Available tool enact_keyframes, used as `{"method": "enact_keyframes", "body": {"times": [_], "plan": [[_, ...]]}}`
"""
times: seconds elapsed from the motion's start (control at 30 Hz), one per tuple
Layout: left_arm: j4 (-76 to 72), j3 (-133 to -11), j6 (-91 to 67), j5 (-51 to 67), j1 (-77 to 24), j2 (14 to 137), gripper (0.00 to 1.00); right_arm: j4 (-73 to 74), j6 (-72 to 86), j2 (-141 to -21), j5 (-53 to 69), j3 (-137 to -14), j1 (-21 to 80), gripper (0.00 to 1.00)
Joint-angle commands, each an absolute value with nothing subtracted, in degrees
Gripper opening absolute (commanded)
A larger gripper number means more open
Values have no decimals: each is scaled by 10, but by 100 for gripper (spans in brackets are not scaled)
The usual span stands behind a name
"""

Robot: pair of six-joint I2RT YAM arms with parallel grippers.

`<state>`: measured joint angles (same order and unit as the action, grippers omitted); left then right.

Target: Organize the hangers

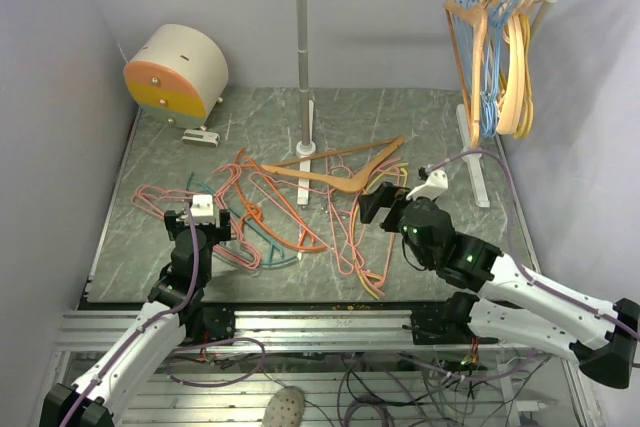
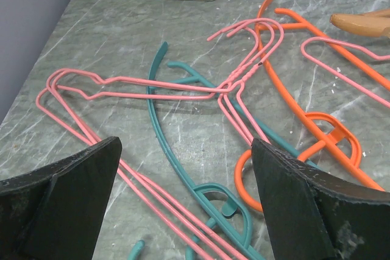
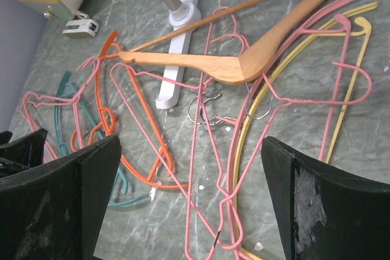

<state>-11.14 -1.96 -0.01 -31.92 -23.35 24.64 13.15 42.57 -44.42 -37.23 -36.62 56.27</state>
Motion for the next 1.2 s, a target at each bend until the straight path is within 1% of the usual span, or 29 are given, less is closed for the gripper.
{"method": "enact_keyframes", "body": {"times": [0.0, 0.23, 0.37, 0.5, 0.6, 0.77, 1.1, 1.13, 1.17], "plan": [[-135, -25, -7, -326, -233, 244, 100, 169, 442, -467, -396, -407, 563, 100], [-134, -25, -7, -326, -233, 244, 100, 109, 387, -430, -395, -367, 563, 100], [-134, -25, -7, -326, -233, 244, 100, 70, 342, -413, -368, -342, 563, 100], [-134, -25, -7, -325, -233, 244, 99, 15, 306, -422, -330, -305, 563, 100], [-135, -25, -7, -326, -233, 244, 100, -5, 321, -448, -312, -289, 563, 100], [-135, -25, -7, -326, -233, 244, 100, 1, 356, -496, -294, -296, 563, 100], [-134, -24, -7, -325, -233, 244, 100, -26, 394, -518, -267, -306, 563, 100], [-135, -24, -6, -325, -233, 244, 95, -30, 399, -518, -265, -304, 563, 100], [-137, -26, -7, -326, -233, 247, 94, -33, 403, -517, -263, -303, 563, 100]]}}
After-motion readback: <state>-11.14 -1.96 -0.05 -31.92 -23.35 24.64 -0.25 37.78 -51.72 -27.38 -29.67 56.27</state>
